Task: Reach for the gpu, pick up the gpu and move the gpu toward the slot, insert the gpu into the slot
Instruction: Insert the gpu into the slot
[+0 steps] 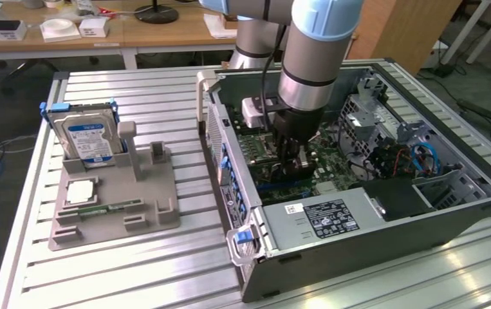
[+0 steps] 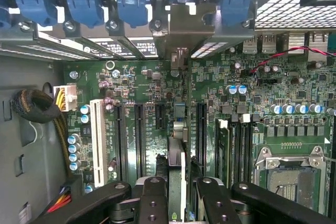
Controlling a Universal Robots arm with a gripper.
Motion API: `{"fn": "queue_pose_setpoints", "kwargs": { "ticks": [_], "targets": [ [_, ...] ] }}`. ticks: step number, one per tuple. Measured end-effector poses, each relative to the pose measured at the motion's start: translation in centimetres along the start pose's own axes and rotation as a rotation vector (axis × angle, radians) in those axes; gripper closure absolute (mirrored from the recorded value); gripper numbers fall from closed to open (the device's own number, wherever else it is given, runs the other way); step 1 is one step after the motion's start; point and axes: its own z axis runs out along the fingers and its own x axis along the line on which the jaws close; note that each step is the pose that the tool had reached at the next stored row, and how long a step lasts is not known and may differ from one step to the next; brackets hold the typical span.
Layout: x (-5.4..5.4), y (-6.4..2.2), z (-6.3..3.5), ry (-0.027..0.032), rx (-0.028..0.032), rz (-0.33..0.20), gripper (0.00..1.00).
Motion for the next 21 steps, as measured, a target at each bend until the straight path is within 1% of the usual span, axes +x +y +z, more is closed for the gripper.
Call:
{"fn": "queue_pose_setpoints", "kwargs": {
  "ticks": [10,21],
  "targets": [
    [0.01,0.23,0.10,0.0005,-0.0003,0.000,0.74],
    [0.00,0.26,0.26,0.0003,-0.0003,0.000,0.74]
  ]
}}
